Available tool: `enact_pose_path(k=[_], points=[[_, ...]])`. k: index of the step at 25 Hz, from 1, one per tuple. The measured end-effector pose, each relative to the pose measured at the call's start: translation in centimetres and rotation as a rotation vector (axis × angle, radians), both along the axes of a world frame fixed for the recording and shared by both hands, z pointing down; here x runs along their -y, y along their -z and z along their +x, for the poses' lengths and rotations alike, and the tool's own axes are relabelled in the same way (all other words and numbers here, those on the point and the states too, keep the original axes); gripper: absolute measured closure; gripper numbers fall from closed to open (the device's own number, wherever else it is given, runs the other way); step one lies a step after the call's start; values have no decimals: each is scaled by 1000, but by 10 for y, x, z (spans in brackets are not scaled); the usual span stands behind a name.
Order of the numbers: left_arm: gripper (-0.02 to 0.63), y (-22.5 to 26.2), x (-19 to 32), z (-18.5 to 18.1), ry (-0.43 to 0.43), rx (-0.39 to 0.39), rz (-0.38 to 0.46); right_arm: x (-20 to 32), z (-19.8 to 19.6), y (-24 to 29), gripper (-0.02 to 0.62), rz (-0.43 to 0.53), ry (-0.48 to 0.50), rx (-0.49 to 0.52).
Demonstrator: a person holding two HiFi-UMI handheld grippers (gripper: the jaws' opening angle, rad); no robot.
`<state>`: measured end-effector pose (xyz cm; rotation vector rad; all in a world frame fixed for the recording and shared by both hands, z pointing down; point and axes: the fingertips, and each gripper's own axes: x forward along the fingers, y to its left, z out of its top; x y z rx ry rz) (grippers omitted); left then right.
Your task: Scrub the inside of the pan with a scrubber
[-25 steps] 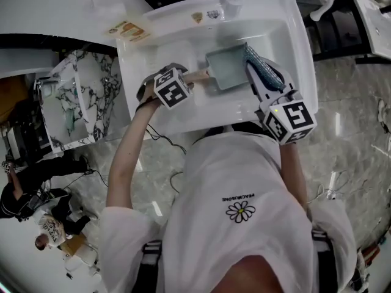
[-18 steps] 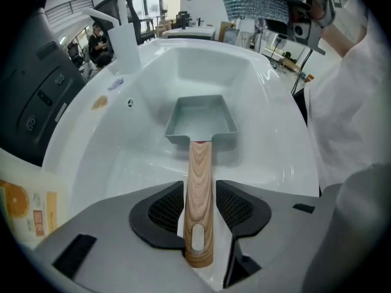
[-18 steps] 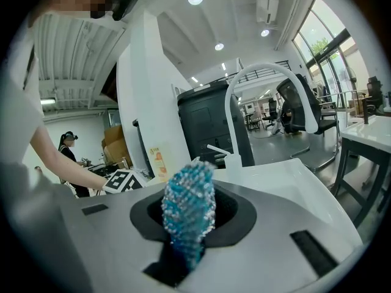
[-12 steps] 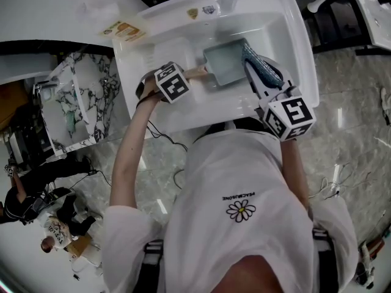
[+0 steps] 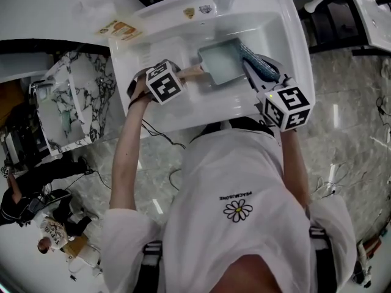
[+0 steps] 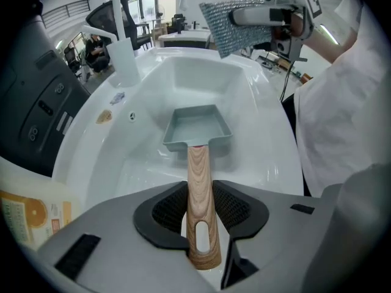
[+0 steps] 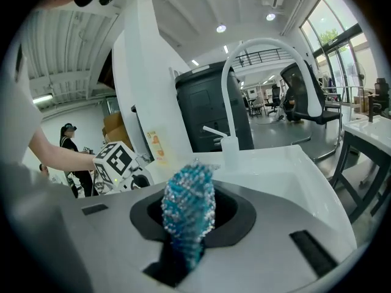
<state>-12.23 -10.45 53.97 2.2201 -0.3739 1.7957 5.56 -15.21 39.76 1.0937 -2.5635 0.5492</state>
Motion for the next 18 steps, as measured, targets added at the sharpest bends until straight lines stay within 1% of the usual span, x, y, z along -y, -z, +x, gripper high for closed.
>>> enact_pose_path(k=[3, 6, 8, 13, 15, 18], points=[[466, 14, -3, 1, -13, 15, 11, 3, 0, -15, 532, -59, 42, -28], [466, 28, 0, 0, -29, 31, 63, 8, 1, -35, 532, -121, 84, -65], [466, 32, 0, 0, -32, 36, 81, 11, 2, -50, 532, -160, 107, -97], [466, 29, -3, -4, -35, 66, 82, 21, 1, -76, 532, -232, 149, -151], [466, 29, -3, -3, -37, 67, 83, 25, -1, -85, 532, -268, 176, -172], [466, 31, -3, -1, -40, 61, 83, 35, -5, -106, 532, -363, 214, -200]])
